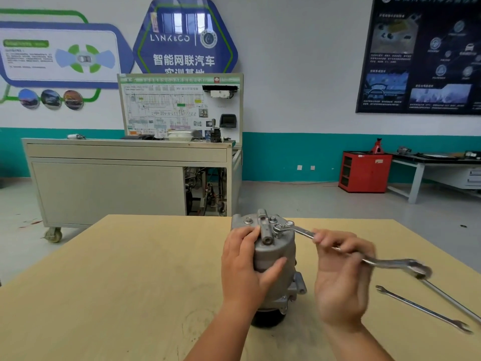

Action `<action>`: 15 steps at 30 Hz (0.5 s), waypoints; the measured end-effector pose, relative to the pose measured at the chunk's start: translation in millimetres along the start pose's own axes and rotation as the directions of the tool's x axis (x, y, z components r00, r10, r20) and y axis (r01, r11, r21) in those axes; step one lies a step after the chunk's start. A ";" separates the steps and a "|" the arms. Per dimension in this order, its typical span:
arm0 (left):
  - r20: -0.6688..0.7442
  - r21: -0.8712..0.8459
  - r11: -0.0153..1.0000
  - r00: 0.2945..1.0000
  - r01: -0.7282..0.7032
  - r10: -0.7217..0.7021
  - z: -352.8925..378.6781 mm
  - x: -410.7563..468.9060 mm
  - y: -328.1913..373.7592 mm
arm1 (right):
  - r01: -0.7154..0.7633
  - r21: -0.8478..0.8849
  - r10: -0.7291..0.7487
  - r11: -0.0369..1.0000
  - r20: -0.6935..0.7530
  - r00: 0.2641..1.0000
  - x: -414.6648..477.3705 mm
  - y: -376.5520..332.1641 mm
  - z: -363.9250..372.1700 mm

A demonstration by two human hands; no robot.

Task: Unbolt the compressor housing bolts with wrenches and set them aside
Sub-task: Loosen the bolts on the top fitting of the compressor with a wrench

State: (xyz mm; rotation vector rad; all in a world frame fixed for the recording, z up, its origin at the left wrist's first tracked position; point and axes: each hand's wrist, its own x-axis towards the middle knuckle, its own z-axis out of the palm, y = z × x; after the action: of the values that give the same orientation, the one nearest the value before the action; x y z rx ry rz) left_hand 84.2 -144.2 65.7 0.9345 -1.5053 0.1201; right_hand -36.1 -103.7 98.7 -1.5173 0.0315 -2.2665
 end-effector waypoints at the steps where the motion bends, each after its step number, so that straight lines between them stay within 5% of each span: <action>1: -0.016 -0.005 1.000 1.000 -0.014 0.014 0.6 -0.4 1.3 | -0.070 0.059 0.078 0.996 -0.140 0.987 4.7 -1.4 -2.8; 5: -0.012 0.018 1.000 1.000 0.001 -0.001 -3.2 0.8 6.8 | -0.331 0.141 0.357 0.933 -0.465 0.810 45.9 13.7 -7.8; 9: -0.011 0.005 1.000 1.000 -0.016 0.016 -4.4 1.0 8.0 | -0.733 0.146 0.688 0.664 -0.504 0.522 101.3 49.3 -10.0; 12: -0.019 0.010 1.000 1.000 -0.009 0.009 -4.4 0.2 7.3 | -0.901 -0.186 0.802 0.392 -0.411 0.433 116.7 84.2 -2.5; 15: -0.025 0.014 1.000 0.999 -0.025 0.026 -3.4 0.2 5.3 | -0.700 -0.694 0.850 0.170 -0.256 0.460 122.8 106.4 17.2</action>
State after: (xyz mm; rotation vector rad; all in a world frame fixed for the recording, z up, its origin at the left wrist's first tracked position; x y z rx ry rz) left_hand 83.7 -138.7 68.9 0.9217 -1.4948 0.1605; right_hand -26.1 -240.1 188.2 -1.4600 1.5126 -1.1755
